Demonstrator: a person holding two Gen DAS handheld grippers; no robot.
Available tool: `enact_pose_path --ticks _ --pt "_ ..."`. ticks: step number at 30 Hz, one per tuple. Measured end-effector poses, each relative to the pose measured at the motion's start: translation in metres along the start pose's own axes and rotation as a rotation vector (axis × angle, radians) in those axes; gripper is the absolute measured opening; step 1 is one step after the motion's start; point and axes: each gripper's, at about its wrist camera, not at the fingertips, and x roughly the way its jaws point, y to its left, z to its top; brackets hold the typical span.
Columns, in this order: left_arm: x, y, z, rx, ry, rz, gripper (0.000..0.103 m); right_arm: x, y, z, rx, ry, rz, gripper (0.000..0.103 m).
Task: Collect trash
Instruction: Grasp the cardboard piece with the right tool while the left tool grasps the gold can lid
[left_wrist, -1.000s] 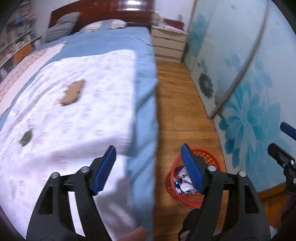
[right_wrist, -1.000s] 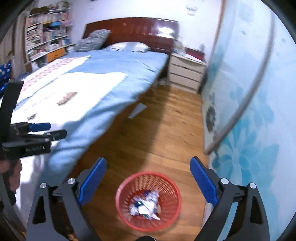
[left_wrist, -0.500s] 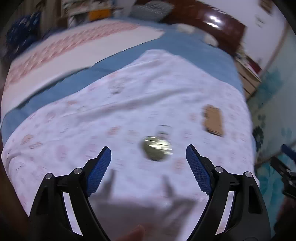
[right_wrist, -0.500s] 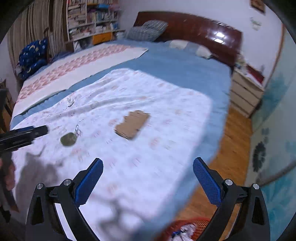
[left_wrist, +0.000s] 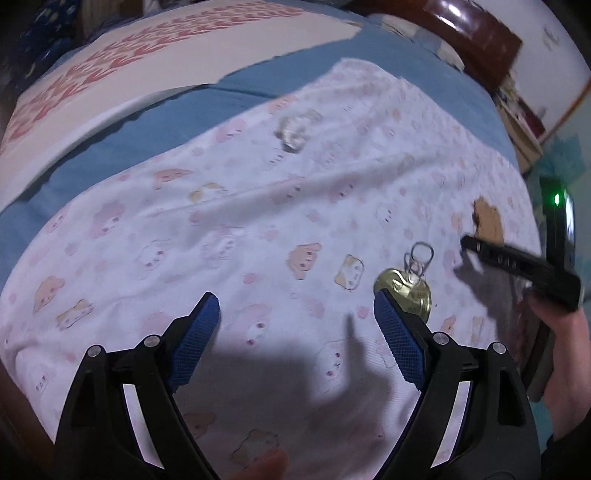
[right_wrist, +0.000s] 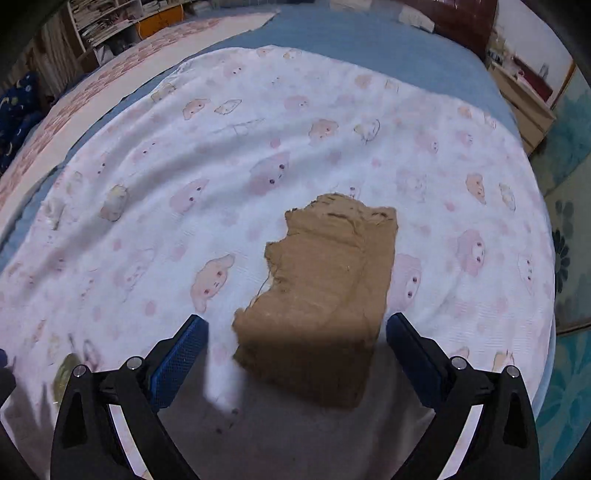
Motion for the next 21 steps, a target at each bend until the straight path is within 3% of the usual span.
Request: enact_pose_path --ticks 2,5,9,10,15,21 --pt "0.008 -0.009 -0.002 0.032 0.017 -0.006 0.085 0.000 0.002 0.000 -0.005 -0.016 0.007 0.096" --pt "0.020 -0.023 -0.005 0.061 0.037 -0.013 0.085 -0.006 -0.009 -0.003 -0.014 -0.049 0.024 0.071" --pt "0.033 -0.039 -0.007 0.072 0.028 0.014 0.090 -0.016 -0.008 -0.009 -0.133 -0.054 0.050 0.070" --pt "0.033 -0.045 -0.008 0.080 0.023 0.017 0.090 -0.022 -0.010 -0.015 -0.143 -0.057 0.090 0.070" --pt "0.032 -0.054 -0.006 0.044 0.004 -0.042 0.090 -0.051 -0.035 -0.027 -0.061 -0.105 0.164 0.070" --pt "0.043 -0.069 -0.002 0.072 0.020 0.011 0.090 -0.115 -0.054 -0.071 -0.043 -0.187 0.255 0.070"
